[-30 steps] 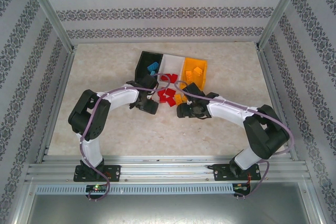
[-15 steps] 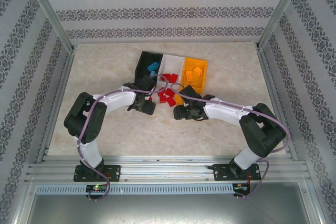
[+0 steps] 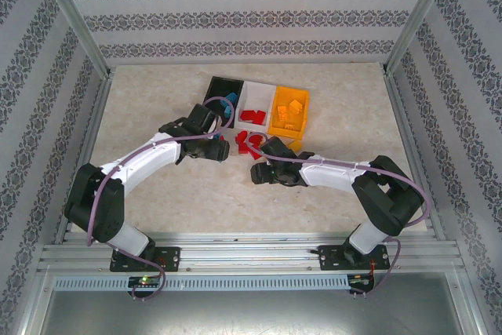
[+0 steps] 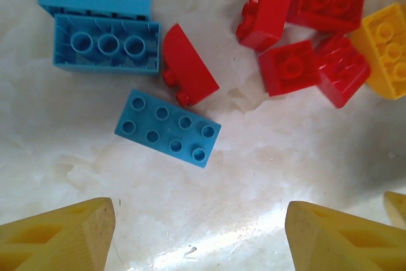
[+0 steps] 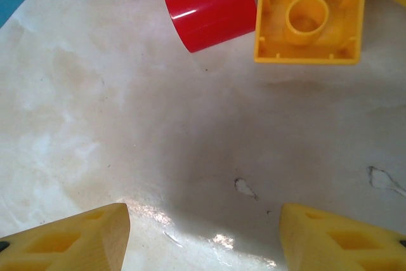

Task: Sort the legos into containers by color

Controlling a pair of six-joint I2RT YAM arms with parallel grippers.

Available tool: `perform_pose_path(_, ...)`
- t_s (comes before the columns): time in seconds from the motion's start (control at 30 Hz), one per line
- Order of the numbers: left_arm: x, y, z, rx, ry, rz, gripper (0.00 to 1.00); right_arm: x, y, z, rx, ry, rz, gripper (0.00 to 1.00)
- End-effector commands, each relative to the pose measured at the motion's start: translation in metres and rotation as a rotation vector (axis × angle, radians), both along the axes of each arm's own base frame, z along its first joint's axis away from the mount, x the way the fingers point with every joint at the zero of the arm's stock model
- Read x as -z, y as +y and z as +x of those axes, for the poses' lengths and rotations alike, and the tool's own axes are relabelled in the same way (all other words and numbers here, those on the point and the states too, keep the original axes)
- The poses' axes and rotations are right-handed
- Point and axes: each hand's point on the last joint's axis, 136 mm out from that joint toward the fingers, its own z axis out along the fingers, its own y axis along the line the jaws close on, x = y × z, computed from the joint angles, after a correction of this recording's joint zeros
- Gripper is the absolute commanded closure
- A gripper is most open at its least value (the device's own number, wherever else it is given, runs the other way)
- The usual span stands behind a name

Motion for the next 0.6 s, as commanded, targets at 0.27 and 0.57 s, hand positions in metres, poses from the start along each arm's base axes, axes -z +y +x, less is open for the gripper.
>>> perform_pose_path(0.27,0.032,0.006,0.005,0.015,0.078,0.056,0.18,-0.013,-0.007,0.002,0.003,-0.047,-0.032,0.35)
perform_pose_path(0.57,0.074,0.004,0.018,0.048,0.145,0.128,0.17,-0.019,-0.006,0.002,0.008,-0.045,-0.018,0.34)
